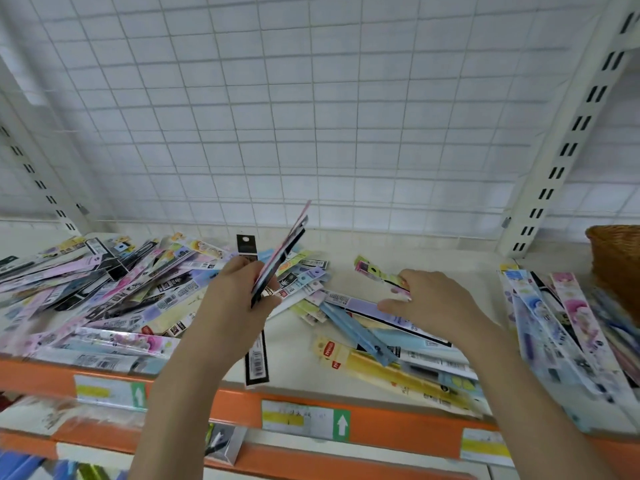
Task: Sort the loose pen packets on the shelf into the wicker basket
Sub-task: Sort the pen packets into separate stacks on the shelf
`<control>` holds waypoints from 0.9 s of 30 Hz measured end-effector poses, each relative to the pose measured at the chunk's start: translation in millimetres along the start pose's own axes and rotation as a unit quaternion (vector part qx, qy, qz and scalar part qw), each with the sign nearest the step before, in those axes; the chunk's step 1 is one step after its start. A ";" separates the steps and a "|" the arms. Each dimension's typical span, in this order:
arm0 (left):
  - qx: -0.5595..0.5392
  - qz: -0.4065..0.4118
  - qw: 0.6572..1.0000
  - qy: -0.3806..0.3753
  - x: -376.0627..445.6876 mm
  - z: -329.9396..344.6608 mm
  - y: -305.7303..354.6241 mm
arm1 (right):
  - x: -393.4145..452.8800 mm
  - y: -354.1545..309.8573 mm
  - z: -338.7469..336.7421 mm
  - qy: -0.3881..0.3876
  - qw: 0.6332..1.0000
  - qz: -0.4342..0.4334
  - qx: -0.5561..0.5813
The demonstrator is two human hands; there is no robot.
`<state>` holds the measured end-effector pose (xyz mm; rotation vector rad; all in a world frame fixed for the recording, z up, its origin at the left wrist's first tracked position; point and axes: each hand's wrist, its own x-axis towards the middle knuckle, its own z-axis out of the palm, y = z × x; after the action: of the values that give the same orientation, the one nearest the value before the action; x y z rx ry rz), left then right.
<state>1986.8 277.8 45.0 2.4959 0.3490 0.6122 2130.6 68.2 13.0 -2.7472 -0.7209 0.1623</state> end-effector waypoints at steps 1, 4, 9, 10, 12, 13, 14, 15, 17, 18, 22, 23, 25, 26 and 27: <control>0.002 0.005 1.000 -0.003 -0.4 1.9 -0.7 | 0.1 0.4 1.6 -0.009 1.000 -0.001 -0.006; 0.003 0.016 1.000 -0.022 -2.8 5.2 -3.2 | 1.5 -0.3 9.3 -0.042 0.999 -0.007 -0.016; 0.014 0.018 0.999 -0.046 -8.0 8.7 -10.4 | 2.7 -1.2 10.9 -0.037 0.999 -0.013 -0.019; 0.015 -0.003 0.999 -0.052 -8.0 10.2 -12.7 | 2.3 -0.6 10.3 -0.026 0.999 -0.012 -0.017; 0.017 -0.057 0.997 -0.056 -8.5 13.3 -17.6 | 1.1 1.1 9.3 -0.009 1.000 -0.010 -0.011; 0.020 -0.074 0.995 -0.058 -8.3 14.7 -19.6 | 0.8 2.6 8.7 -0.004 1.000 -0.008 -0.011; 0.027 -0.079 0.995 -0.059 -7.9 16.6 -21.3 | 0.9 4.6 8.3 -0.001 1.000 -0.007 -0.012; 0.036 -0.074 0.995 -0.056 -7.6 18.4 -21.9 | 0.9 6.9 7.6 0.000 1.000 -0.005 -0.011; 0.045 -0.067 0.995 -0.055 -7.4 20.9 -19.1 | -0.4 12.1 6.0 0.001 1.000 -0.001 -0.011; 0.044 -0.070 0.995 -0.056 -6.7 22.4 -16.7 | -1.6 15.3 5.7 0.001 1.000 0.001 -0.014; 0.038 -0.066 0.997 -0.023 -1.7 31.0 -12.6 | -6.2 26.7 5.1 0.022 0.999 0.010 -0.031; 0.035 -0.062 0.997 -0.014 -0.2 32.8 -11.9 | -6.8 28.5 4.1 0.031 0.999 0.013 -0.036; 0.033 -0.051 0.998 -0.003 2.4 36.4 -11.7 | -7.4 31.0 1.2 0.054 0.998 0.020 -0.039; 0.039 -0.046 0.998 0.001 2.8 37.9 -11.1 | -7.4 31.9 -0.3 0.066 0.997 0.025 -0.034; 0.043 -0.044 0.998 0.003 2.9 39.2 -10.9 | -7.5 32.2 -2.3 0.076 0.996 0.028 -0.024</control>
<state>2007.3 270.5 10.4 2.5466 0.4937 0.5800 2139.4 37.2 5.4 -2.7896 -0.6142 -0.0538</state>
